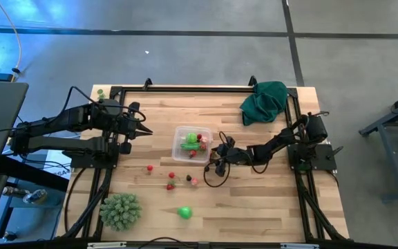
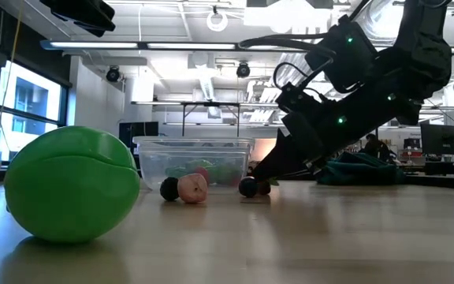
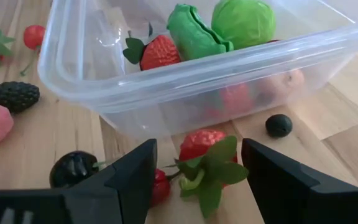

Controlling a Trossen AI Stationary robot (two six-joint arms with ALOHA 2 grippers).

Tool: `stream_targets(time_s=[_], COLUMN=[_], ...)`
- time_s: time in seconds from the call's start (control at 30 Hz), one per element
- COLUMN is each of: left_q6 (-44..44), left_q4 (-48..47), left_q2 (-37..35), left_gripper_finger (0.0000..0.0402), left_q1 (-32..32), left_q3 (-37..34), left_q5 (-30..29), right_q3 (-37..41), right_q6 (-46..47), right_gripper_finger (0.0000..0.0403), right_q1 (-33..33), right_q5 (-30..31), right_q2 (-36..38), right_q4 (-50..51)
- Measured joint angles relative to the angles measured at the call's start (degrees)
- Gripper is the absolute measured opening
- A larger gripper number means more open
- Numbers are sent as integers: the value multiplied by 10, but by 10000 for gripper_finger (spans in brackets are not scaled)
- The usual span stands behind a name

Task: Pick and placing Produce into tupperware
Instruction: Put the red strawberry into the transparent container

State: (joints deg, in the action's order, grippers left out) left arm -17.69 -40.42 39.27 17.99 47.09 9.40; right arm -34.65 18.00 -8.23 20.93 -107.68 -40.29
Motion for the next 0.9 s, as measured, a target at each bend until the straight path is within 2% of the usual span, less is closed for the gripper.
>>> stream_targets(time_s=[0.3,0.9], left_q6=[0,0], left_q4=[0,0], left_q2=[0,0], left_gripper_finger=[19,19], left_q1=[0,0], left_q3=[0,0], left_q5=[0,0], right_q3=[0,0], right_q6=[14,15], right_gripper_finger=[222,150], right_q1=[0,0], right_q5=[5,-11], right_q2=[0,0], right_q4=[7,8])
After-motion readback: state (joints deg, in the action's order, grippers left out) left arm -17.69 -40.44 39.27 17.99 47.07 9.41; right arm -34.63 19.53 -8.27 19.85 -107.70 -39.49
